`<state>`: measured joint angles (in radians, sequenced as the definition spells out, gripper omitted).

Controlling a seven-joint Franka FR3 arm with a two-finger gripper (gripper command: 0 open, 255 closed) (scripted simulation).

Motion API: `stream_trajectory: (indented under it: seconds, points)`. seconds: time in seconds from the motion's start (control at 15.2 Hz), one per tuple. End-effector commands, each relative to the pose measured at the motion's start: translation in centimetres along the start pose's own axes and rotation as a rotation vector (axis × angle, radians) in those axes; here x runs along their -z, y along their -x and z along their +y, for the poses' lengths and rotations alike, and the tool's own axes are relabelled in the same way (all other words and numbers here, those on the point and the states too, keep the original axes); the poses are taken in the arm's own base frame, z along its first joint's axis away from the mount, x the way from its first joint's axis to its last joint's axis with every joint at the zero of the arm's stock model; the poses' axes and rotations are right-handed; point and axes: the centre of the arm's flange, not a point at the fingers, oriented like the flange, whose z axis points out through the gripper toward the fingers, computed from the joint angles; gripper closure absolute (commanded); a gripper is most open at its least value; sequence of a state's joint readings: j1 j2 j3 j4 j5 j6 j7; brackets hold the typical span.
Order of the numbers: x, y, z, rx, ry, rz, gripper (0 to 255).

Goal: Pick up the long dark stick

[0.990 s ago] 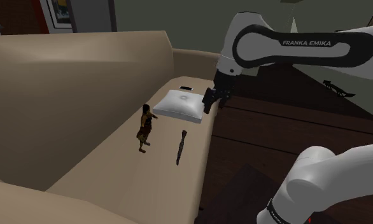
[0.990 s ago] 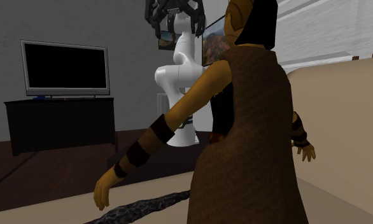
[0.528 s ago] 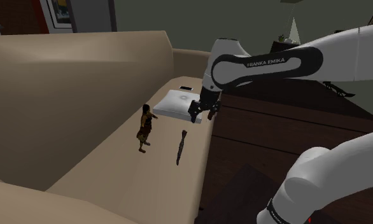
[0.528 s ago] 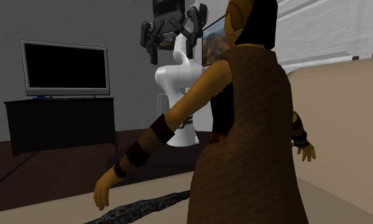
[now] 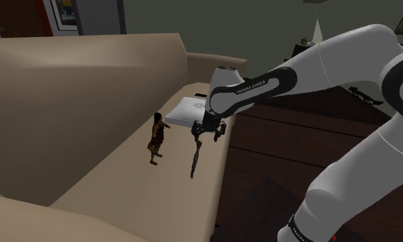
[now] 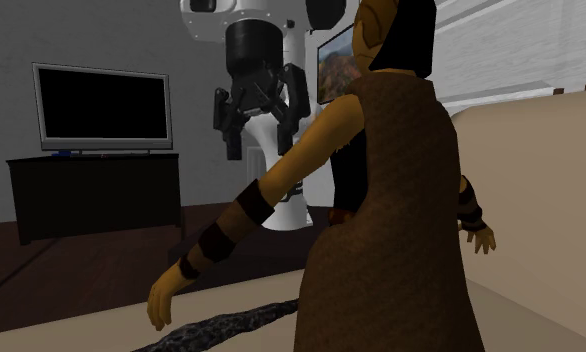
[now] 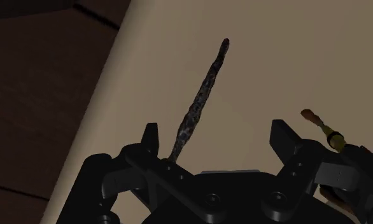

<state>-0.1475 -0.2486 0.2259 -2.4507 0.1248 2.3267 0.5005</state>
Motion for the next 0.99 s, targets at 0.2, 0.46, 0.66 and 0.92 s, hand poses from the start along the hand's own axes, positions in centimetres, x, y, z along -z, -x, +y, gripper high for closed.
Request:
stream_trajectory:
  seconds: [0.2, 0.46, 0.66, 0.92]
  points:
    - [-5.9, -3.3, -0.2, -0.155, 0.006, 0.006, 0]
    - [-10.6, -5.7, 0.0, -0.277, 0.012, 0.009, 0]
    - [-14.1, -7.5, 0.3, -0.369, 0.017, 0.011, 0]
    - [-17.4, -8.6, 0.8, -0.428, 0.020, 0.013, 0]
